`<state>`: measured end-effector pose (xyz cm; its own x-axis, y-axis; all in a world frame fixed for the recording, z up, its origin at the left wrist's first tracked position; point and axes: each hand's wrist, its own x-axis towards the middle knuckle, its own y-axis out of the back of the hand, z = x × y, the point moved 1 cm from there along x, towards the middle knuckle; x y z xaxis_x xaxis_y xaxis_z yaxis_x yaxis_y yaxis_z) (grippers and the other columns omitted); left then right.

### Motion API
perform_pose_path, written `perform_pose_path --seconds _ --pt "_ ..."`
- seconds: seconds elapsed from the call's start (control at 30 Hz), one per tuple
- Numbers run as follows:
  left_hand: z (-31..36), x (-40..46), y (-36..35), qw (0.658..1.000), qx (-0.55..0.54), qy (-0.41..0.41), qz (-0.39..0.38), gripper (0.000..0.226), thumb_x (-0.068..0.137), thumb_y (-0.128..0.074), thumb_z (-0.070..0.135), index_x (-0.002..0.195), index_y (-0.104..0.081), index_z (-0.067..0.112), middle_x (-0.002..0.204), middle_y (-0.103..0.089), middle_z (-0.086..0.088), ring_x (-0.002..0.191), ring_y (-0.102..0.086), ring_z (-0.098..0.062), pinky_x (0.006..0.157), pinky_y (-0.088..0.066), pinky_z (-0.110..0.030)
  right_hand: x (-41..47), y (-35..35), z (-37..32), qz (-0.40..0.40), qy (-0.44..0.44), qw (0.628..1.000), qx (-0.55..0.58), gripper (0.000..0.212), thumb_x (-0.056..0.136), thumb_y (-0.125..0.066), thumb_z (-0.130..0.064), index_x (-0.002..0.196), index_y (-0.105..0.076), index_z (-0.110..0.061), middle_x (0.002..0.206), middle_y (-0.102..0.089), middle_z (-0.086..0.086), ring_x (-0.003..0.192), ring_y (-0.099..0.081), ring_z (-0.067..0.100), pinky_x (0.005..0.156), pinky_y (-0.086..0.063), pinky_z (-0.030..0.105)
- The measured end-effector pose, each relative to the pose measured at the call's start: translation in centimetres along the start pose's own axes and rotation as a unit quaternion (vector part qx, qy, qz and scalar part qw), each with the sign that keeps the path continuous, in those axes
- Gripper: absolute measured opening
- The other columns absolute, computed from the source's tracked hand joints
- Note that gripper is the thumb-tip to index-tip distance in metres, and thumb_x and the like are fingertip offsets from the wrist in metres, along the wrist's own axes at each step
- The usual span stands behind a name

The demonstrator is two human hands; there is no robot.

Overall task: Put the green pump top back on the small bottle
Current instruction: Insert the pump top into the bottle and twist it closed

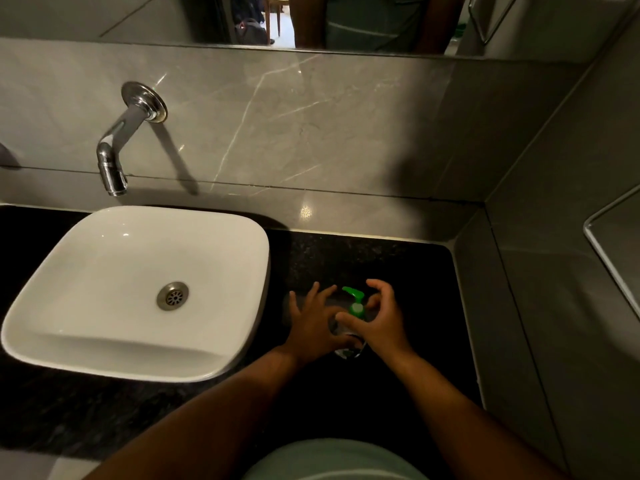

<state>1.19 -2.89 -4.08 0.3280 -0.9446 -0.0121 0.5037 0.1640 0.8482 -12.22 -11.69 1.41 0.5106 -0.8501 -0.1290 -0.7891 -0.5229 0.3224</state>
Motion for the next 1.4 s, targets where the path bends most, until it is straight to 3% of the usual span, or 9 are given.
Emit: perform_pose_path --seconds 0.13,0.23,0.33,0.53,0.7,0.9,1.07,1.27,1.4 --pt "-0.5 0.2 0.3 1.000 0.012 0.009 0.003 0.076 0.053 -0.053 0.092 0.116 -0.058 0.051 0.154 -0.028 0.009 0.143 0.001 -0.010 0.091 0.041 -0.037 0.1 0.3 0.1 -0.084 -0.013 0.995 0.061 0.078 0.081 -0.072 -0.012 0.145 -0.030 -0.018 0.137 -0.049 0.000 0.123 -0.048 0.007 0.091 -0.044 0.011" --pt "-0.6 0.3 0.2 1.000 0.018 0.007 0.004 0.077 0.053 -0.052 0.093 0.117 -0.058 0.051 0.154 -0.028 0.009 0.143 0.001 -0.009 0.091 0.041 -0.037 0.2 0.6 -0.3 -0.077 -0.004 0.996 0.055 0.065 0.079 -0.073 -0.007 0.136 -0.043 -0.018 0.122 -0.063 0.007 0.106 -0.060 0.008 0.090 -0.051 0.017" --pt "-0.5 0.4 -0.1 1.000 0.010 0.004 0.001 0.071 0.053 -0.055 0.091 0.109 -0.062 0.048 0.155 -0.027 0.008 0.142 0.006 -0.006 0.091 0.042 -0.037 0.1 0.6 -0.3 -0.026 0.011 1.000 -0.012 0.068 0.063 -0.087 -0.022 0.118 -0.049 -0.029 0.093 -0.056 -0.005 0.085 -0.055 0.009 0.074 -0.047 0.014" --pt "-0.5 0.6 -0.1 1.000 0.016 0.011 0.009 0.073 0.053 -0.056 0.090 0.109 -0.065 0.044 0.155 -0.027 0.010 0.142 0.005 -0.004 0.090 0.043 -0.036 0.0 0.2 0.4 -0.097 -0.007 0.994 0.054 0.072 0.081 -0.070 -0.008 0.142 -0.034 -0.024 0.135 -0.049 -0.005 0.126 -0.049 0.008 0.096 -0.043 0.013" --pt "0.0 0.5 -0.1 1.000 0.013 0.012 0.001 0.066 0.054 -0.058 0.088 0.105 -0.064 0.047 0.154 -0.028 0.008 0.144 0.003 -0.010 0.092 0.041 -0.039 -0.3 0.2 -0.3 -0.009 0.016 1.000 0.001 0.072 0.063 -0.086 -0.015 0.124 -0.048 -0.018 0.097 -0.055 0.004 0.087 -0.055 0.013 0.077 -0.047 0.021" --pt "-0.2 0.5 0.1 0.999 0.003 0.041 0.011 0.076 0.051 -0.051 0.091 0.108 -0.066 0.043 0.153 -0.031 0.011 0.144 -0.001 -0.010 0.093 0.039 -0.039 -0.4 0.5 -0.2 -0.092 -0.005 0.992 0.087 0.075 0.083 -0.068 -0.004 0.146 -0.029 -0.015 0.141 -0.049 0.007 0.130 -0.047 0.014 0.108 -0.041 0.033" --pt "0.4 0.6 0.0 0.999 0.010 0.031 0.000 0.068 0.053 -0.054 0.089 0.104 -0.065 0.045 0.153 -0.032 0.009 0.145 -0.001 -0.014 0.097 0.035 -0.046 -0.1 0.5 -0.2 -0.023 0.029 0.999 0.016 0.065 0.065 -0.085 -0.016 0.119 -0.050 -0.024 0.093 -0.059 0.002 0.086 -0.058 0.012 0.075 -0.045 0.006" --pt "0.2 1.0 0.4 0.999 0.002 0.053 -0.005 0.074 0.052 -0.050 0.087 0.109 -0.066 0.042 0.151 -0.034 0.010 0.146 -0.003 -0.016 0.104 0.023 -0.056 -0.2 0.3 0.5 -0.075 0.006 0.995 0.061 0.075 0.080 -0.072 -0.011 0.143 -0.033 -0.022 0.137 -0.049 -0.002 0.123 -0.049 0.000 0.091 -0.040 0.002" --pt "0.2 0.9 0.2 0.999 0.014 0.038 0.001 0.076 0.053 -0.052 0.091 0.113 -0.063 0.047 0.150 -0.035 0.012 0.145 -0.005 -0.015 0.097 0.035 -0.043 0.1 0.7 0.4 -0.064 0.005 0.996 0.054 0.064 0.080 -0.072 -0.007 0.135 -0.044 -0.023 0.124 -0.060 -0.002 0.109 -0.058 -0.008 0.087 -0.046 0.007"
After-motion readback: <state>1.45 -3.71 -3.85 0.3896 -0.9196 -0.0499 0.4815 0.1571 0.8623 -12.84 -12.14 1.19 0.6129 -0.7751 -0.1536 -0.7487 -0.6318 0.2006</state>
